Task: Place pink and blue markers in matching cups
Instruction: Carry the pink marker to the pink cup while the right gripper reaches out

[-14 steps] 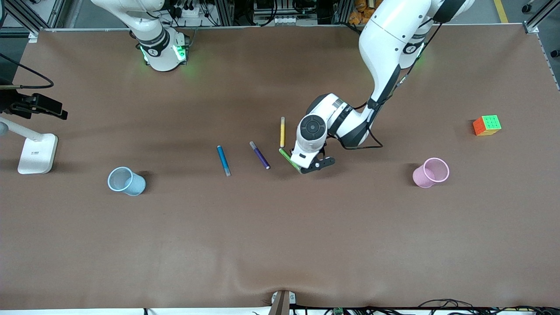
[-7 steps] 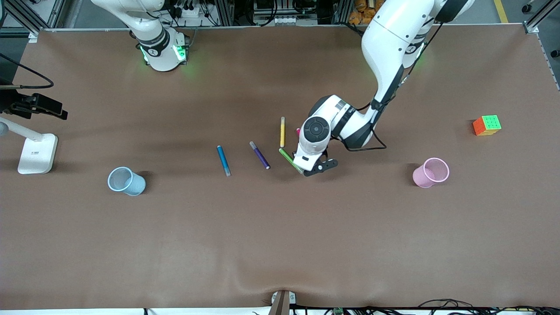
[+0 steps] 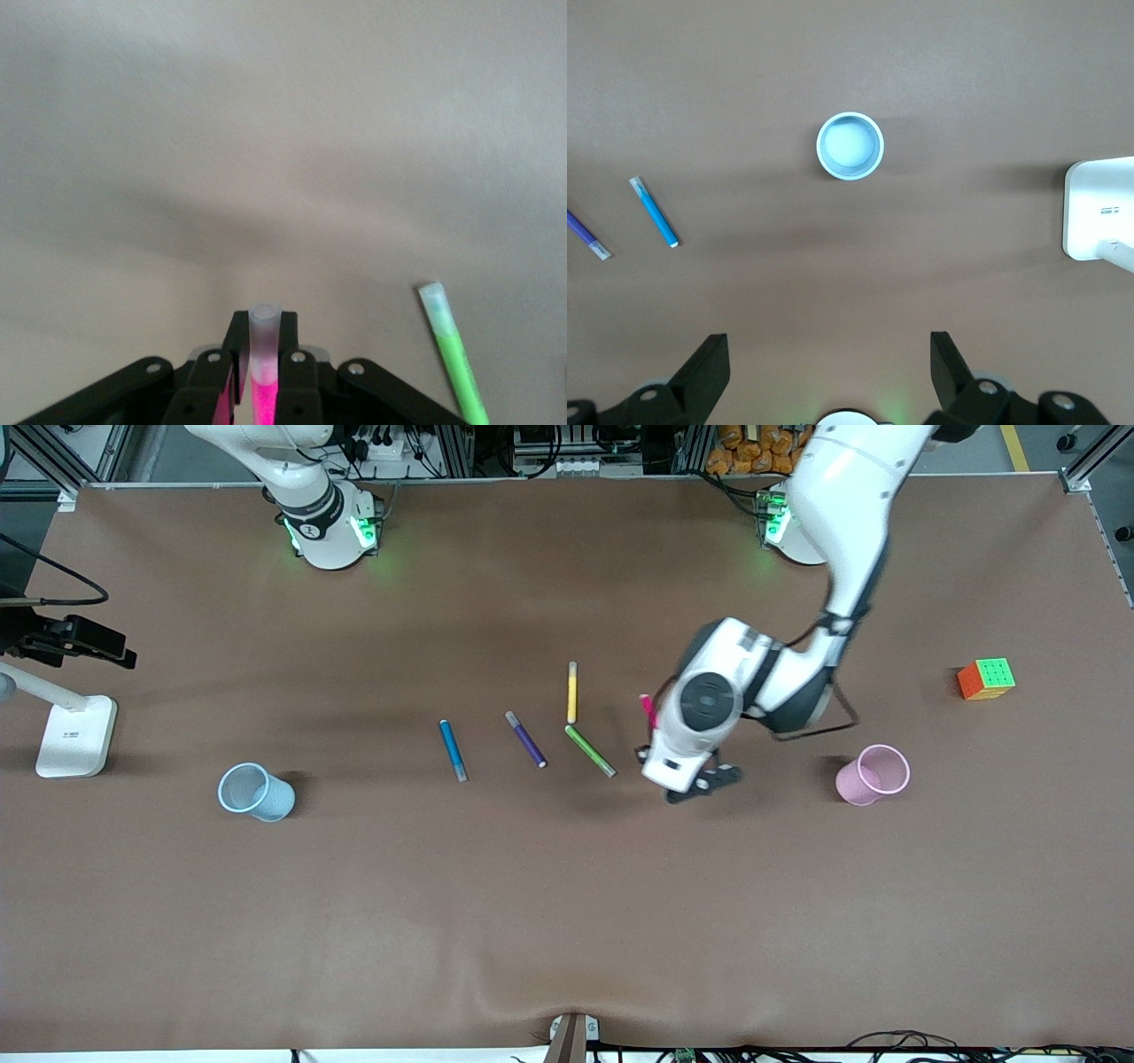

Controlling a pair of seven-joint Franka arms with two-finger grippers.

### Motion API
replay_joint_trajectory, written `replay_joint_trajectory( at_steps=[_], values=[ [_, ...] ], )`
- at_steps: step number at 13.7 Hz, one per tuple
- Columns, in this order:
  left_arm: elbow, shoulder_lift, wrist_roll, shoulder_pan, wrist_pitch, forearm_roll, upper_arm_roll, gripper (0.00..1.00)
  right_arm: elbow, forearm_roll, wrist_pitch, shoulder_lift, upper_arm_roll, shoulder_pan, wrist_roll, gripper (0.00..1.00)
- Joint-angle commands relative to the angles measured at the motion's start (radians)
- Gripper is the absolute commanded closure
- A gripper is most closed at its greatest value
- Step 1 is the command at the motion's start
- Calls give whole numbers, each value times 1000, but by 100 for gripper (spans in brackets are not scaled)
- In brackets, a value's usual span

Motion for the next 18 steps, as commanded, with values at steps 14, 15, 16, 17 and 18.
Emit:
replay_joint_trajectory(
  at_steps=[14,15,16,17,18],
  values=[
    [46,-169,207,313,-108,542,-6,100,-9,2,15,14,17,61,-106,0],
    [41,-169,206,342,-100,549,-14,100,-7,9,18,32,17,58,-175,0],
    [32,-169,209,355,-93,552,-14,100,-5,17,27,46,18,63,-203,0],
    [26,-173,212,376,-80,553,-15,100,-7,34,43,61,18,73,-214,0],
    [7,-184,213,387,-53,555,-14,100,-9,40,61,78,18,99,-238,0]
  ],
)
